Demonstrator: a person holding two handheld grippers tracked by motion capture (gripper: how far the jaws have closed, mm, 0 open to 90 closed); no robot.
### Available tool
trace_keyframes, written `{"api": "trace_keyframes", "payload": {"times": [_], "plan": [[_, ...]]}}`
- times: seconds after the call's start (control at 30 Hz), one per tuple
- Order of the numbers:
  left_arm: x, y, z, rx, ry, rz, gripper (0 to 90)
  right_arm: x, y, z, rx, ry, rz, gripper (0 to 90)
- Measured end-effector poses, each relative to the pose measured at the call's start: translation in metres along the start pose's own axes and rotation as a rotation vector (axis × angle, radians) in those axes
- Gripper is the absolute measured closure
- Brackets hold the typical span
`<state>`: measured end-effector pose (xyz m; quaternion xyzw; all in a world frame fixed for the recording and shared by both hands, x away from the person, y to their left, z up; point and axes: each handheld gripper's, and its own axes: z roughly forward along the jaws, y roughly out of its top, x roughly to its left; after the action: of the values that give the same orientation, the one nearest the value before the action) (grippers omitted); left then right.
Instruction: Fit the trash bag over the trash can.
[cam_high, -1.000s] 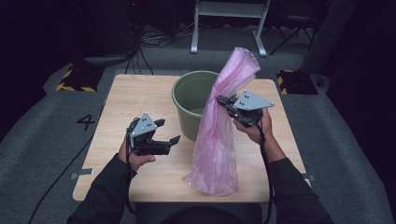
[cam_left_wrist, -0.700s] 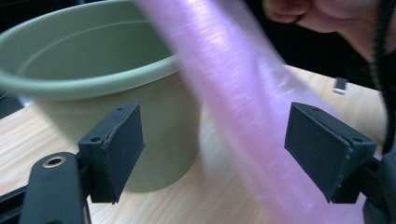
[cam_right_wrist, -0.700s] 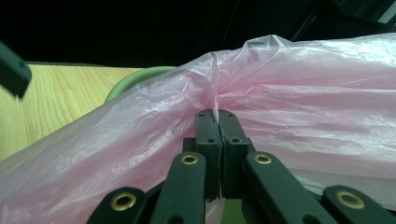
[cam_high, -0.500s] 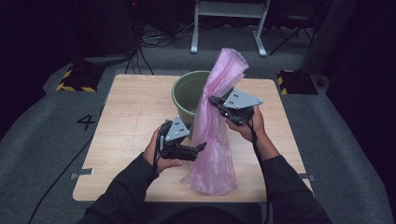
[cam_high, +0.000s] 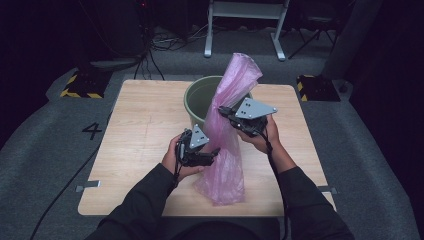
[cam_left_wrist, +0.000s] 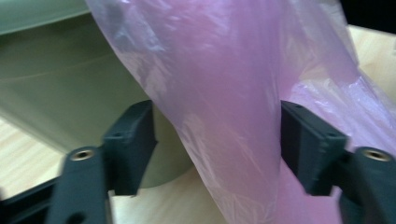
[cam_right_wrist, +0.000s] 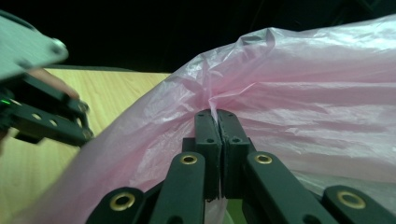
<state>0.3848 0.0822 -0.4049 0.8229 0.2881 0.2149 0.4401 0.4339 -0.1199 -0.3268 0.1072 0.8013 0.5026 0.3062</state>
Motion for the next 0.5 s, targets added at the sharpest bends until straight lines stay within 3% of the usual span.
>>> {"api": "trace_keyframes", "payload": {"times": [0.1, 0.27, 0.37, 0.5], "plan": [[0.003, -0.003, 0.001, -0.012, -0.007, 0.009, 57.5, 0.001, 0.001, 0.001, -0.002, 0.02, -0.001, 88.8], [0.001, -0.009, -0.003, -0.055, -0.014, 0.072, 79.2, 0.005, 0.002, 0.004, 0.015, 0.04, -0.021, 86.7], [-0.001, -0.011, -0.01, -0.081, -0.004, 0.105, 83.3, 0.007, 0.002, 0.005, 0.022, 0.046, -0.028, 81.7], [0.001, -0.015, -0.018, -0.087, -0.004, 0.117, 85.3, 0.008, 0.002, 0.006, 0.028, 0.045, -0.019, 72.5]]}}
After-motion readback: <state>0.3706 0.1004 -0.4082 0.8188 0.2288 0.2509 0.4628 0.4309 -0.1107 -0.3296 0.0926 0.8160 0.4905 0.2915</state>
